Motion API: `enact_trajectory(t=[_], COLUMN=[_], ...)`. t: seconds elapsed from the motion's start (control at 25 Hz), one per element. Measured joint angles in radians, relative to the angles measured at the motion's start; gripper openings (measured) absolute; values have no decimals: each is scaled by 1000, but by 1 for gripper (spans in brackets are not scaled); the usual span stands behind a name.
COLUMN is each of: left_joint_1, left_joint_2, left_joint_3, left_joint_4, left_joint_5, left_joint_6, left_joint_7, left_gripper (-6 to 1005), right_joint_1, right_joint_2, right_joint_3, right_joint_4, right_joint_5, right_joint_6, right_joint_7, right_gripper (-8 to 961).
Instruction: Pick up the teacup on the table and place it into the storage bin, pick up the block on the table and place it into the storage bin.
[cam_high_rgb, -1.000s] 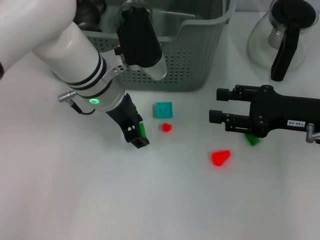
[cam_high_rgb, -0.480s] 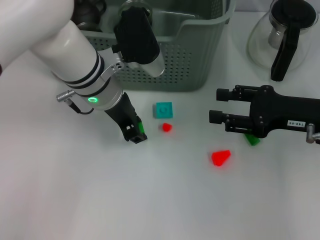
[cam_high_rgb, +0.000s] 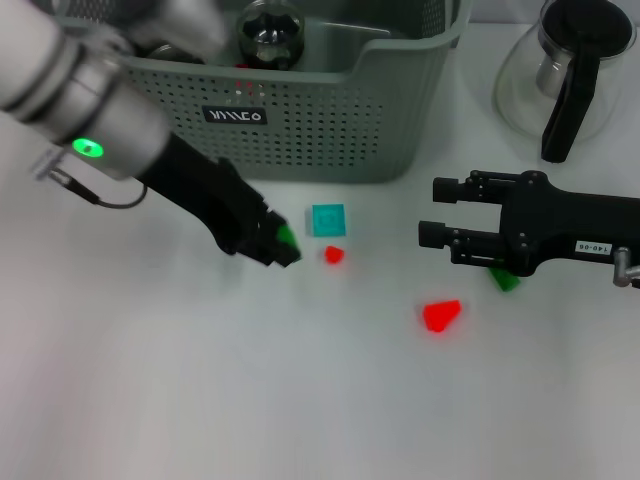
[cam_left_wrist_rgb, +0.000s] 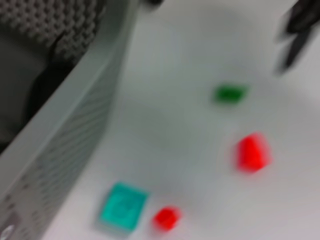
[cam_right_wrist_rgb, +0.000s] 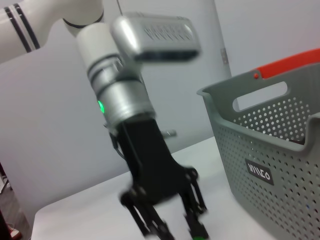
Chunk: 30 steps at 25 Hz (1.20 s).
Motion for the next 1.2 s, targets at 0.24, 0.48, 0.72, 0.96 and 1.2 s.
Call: enact_trajectory(t=[0.24,0.48,0.72,0.96,1.2], left_joint_1=[-17,10,-3,-72,-177], left_joint_2=[134,223,240,277,228], left_joint_3=[-337,-575,-567,-233,-133], left_joint_4=[-233,-473,-396,-252,-256], left_joint_5=[-371,-810,-855,-506,-127], left_joint_6=[237,216,-76,-378,-485], left_joint_7=[123,25,-170,-393,-456], left_gripper=[401,400,400,400,400], right_joint_1=[2,5,6,12,12], right_joint_2=[0,0,0,2,2], right_joint_3=[0,0,-1,-2,-2], right_joint_4=[0,0,-6,-6,-5], right_joint_5=[0,-1,-1,-1,-1], right_joint_6=[0,-1,-8,-9,-9], right_joint_7=[0,0,0,0,0], right_gripper=[675,675,675,675,675])
